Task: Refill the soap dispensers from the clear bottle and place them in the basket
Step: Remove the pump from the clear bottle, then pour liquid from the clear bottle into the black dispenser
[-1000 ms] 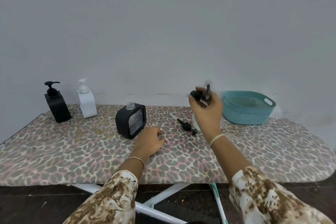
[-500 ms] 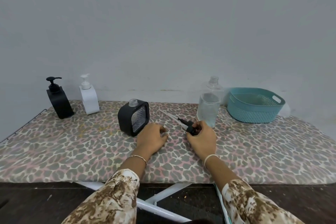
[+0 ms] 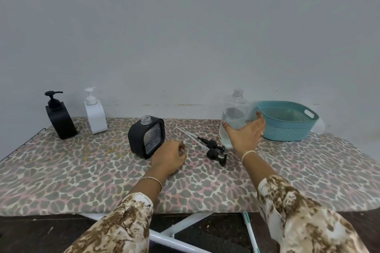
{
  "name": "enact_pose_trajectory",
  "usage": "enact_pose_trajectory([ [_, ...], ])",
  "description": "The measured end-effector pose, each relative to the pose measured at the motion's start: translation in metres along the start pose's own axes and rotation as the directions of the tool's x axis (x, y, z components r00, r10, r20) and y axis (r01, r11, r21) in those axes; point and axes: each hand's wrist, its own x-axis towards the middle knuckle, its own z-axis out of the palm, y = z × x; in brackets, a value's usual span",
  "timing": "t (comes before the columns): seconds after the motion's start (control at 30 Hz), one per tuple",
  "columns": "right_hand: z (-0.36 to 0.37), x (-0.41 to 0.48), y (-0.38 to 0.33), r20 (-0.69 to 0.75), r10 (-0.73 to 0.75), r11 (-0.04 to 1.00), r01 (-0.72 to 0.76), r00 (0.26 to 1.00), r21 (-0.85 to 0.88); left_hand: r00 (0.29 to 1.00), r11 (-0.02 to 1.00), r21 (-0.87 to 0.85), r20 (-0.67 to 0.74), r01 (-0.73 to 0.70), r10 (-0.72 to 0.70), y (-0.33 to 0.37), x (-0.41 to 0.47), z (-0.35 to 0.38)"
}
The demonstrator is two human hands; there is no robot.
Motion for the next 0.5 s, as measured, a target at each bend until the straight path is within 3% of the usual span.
enact_pose_trajectory([
  [0.2,0.012,0.026,-0.003,0.105,0.036,0.969,-0.060,0.994,0.238,0.999,0.999,0.038,-0.039,0.002,-0.001,-0.004,0.008,0.009],
  [0.5,0.026,0.020,-0.005,0.018,0.107,0.979,-0.109,0.994,0.175,0.998,0.999,0.026,-0.061,0.025,-0.023,-0.007,0.011,0.018],
])
